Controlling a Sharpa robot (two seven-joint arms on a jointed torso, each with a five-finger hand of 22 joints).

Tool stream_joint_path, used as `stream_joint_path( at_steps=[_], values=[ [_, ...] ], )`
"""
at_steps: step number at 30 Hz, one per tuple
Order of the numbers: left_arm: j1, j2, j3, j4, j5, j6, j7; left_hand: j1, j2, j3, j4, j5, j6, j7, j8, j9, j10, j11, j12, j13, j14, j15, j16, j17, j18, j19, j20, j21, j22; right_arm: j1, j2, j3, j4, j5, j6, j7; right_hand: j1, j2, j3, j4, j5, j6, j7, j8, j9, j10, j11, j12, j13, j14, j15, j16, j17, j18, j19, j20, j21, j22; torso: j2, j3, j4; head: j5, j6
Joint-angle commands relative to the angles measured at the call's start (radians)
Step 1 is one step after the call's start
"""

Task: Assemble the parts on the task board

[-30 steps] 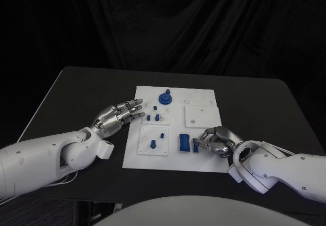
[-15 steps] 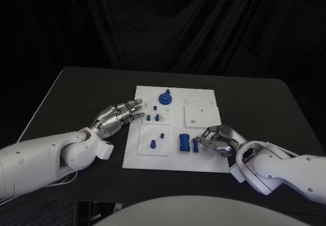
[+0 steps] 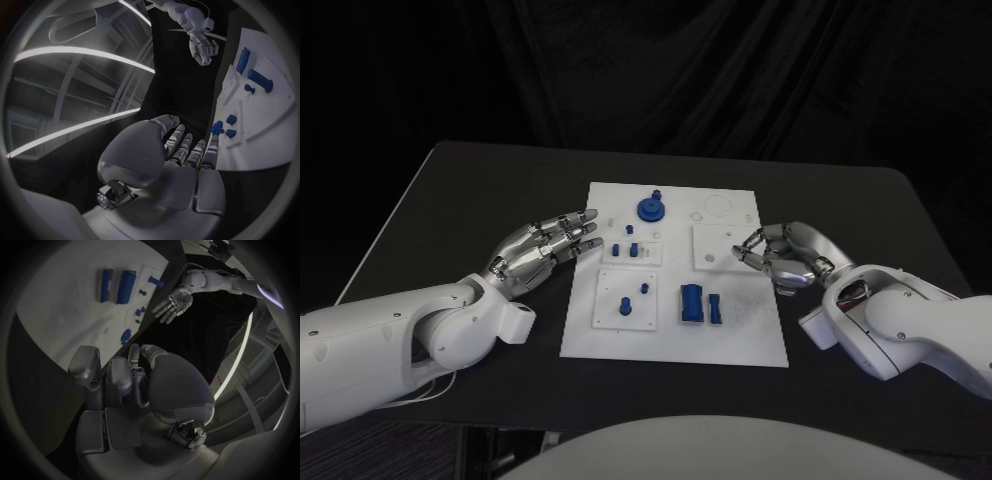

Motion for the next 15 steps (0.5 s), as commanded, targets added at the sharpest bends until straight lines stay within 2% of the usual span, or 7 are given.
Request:
stream_joint_path(
  at_steps=[1,6,7,8,10,12,15],
  values=[
    [0.018,0.001,0.002,0.016,0.001,-0.059,0.084,-0.002,-0.013,0.01,0.003,0.006,0.016,0.011,0.006,0.002,0.008,-0.002,0.007,0.001,-0.004,-0.019,0.002,0.0,0.024,0.0,-0.017,-0.004,0.002,0.019,0.004,-0.001,-0.008,0.295,-0.024,0.293,-0.003,0.008,0.015,0.029,0.011,0.04,0.003,-0.02,-0.021,-0.172,0.017,-0.139,-0.075,-0.133,0.021,-0.23,-0.304,0.06,-0.123,0.017,-0.292,-0.024,-0.004,-0.002,0.0041,-0.011,0.0],
    [0.049,0.019,0.002,0.012,0.001,-0.075,0.107,-0.004,-0.019,0.017,0.011,0.004,0.02,0.007,0.006,0.002,0.005,-0.012,0.004,0.001,-0.005,-0.043,0.002,0.0,0.026,0.002,-0.047,-0.002,-0.005,0.033,0.037,-0.002,-0.07,0.46,-0.002,0.478,-0.1,0.007,-0.002,0.044,0.066,-0.018,0.088,-0.14,-0.113,-0.618,0.105,-0.546,-0.539,-0.357,0.114,-0.531,-0.519,0.069,-0.329,0.096,-0.653,-0.231,-0.015,-0.0014,-0.0014,-0.014,0.0],
    [0.054,0.026,0.002,0.008,0.001,-0.076,0.111,-0.006,-0.019,0.018,0.014,0.003,0.02,0.005,0.006,0.002,0.004,-0.015,0.004,0.001,-0.007,-0.044,0.001,-0.001,0.022,-0.005,-0.05,-0.005,-0.012,0.034,0.046,-0.002,-0.086,0.492,0.018,0.511,-0.149,0.02,-0.018,0.018,0.064,-0.042,0.124,-0.173,-0.139,-0.711,0.156,-0.624,-0.582,-0.448,0.15,-0.589,-0.549,0.046,-0.406,0.129,-0.719,-0.273,-0.016,0.0005,-0.0048,-0.009,0.0],
    [0.058,0.032,0.002,0.005,0.001,-0.076,0.116,-0.008,-0.021,0.02,0.019,0.002,0.019,0.003,0.005,0.002,0.003,-0.018,0.002,0.001,-0.011,-0.045,-0.001,-0.002,0.018,-0.015,-0.053,-0.01,-0.023,0.033,0.057,-0.002,-0.102,0.524,0.042,0.543,-0.132,0.009,-0.026,0.051,0.063,-0.097,0.178,-0.23,-0.191,-0.865,0.215,-0.759,-0.674,-0.623,0.233,-0.686,-0.609,0.027,-0.532,0.171,-0.835,-0.361,-0.019,0.0014,-0.0058,-0.008,0.0],
    [0.062,0.043,0.002,-0.003,0.001,-0.074,0.124,-0.013,-0.023,0.019,0.031,-0.004,0.016,0.0,0.004,0.001,-0.001,-0.02,-0.001,0.0,-0.018,-0.05,-0.004,-0.003,0.017,-0.026,-0.058,-0.016,-0.034,0.029,0.072,-0.003,-0.127,0.567,0.085,0.59,-0.127,0.01,-0.029,0.053,0.06,-0.101,0.187,-0.238,-0.204,-0.879,0.225,-0.777,-0.697,-0.647,0.244,-0.696,-0.622,0.026,-0.549,0.181,-0.858,-0.385,-0.027,0.0033,-0.0094,-0.005,0.0],
    [0.064,0.055,0.002,-0.012,0.002,-0.07,0.129,-0.017,-0.024,0.016,0.041,-0.008,0.011,-0.002,0.002,0.0,-0.003,-0.024,-0.003,0.0,-0.022,-0.051,-0.007,-0.004,0.017,-0.034,-0.059,-0.019,-0.043,0.022,0.083,-0.003,-0.147,0.594,0.123,0.629,-0.15,0.013,-0.052,0.054,0.048,-0.197,0.22,-0.313,-0.254,-1.052,0.303,-0.895,-0.768,-0.875,0.336,-0.808,-0.678,-0.031,-0.776,0.231,-0.973,-0.465,-0.037,0.0039,-0.0116,-0.003,0.0],
    [0.066,0.084,0.002,-0.033,0.014,-0.059,0.142,-0.056,-0.03,-0.024,0.12,-0.029,-0.012,-0.011,-0.004,-0.002,-0.03,-0.038,-0.029,-0.004,-0.05,-0.056,-0.022,-0.01,0.02,-0.06,-0.059,-0.026,-0.072,0.004,0.094,-0.003,-0.177,0.621,0.177,0.689,-0.176,0.022,-0.097,0.056,0.032,-0.25,0.194,-0.378,-0.318,-1.177,0.339,-0.971,-0.851,-1.032,0.384,-0.851,-0.72,-0.025,-1.18,0.285,-0.994,-0.868,-0.061,0.0022,-0.0193,0.006,0.0]
  ],
)
